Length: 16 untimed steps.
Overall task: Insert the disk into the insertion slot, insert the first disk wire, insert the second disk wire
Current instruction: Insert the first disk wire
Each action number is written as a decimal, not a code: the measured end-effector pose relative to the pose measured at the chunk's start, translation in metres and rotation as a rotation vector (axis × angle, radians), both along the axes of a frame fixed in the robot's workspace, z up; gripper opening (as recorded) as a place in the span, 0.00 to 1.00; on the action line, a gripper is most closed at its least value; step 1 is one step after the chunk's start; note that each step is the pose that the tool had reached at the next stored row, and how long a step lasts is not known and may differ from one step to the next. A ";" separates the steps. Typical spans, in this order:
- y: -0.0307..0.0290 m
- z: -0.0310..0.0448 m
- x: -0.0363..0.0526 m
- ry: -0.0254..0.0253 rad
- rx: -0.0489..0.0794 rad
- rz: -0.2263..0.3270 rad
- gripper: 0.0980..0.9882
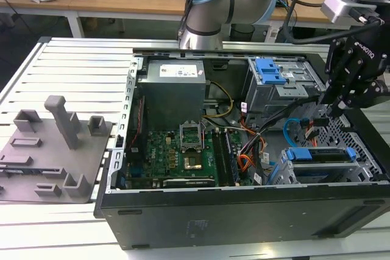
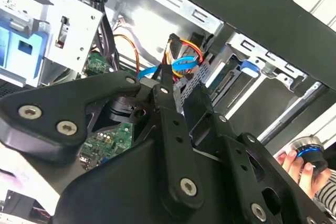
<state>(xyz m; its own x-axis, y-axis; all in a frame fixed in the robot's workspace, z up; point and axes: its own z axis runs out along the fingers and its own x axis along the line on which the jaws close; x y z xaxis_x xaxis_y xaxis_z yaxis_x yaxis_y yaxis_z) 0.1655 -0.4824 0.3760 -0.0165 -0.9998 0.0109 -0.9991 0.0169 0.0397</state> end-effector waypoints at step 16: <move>0.0002 -0.0202 -0.0130 -0.0001 -0.008 -0.004 0.30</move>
<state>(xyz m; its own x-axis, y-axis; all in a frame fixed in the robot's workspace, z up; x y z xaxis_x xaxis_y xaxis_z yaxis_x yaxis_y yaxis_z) 0.1525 -0.4823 0.3558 -0.0208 -0.9996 0.0190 -0.9990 0.0215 0.0395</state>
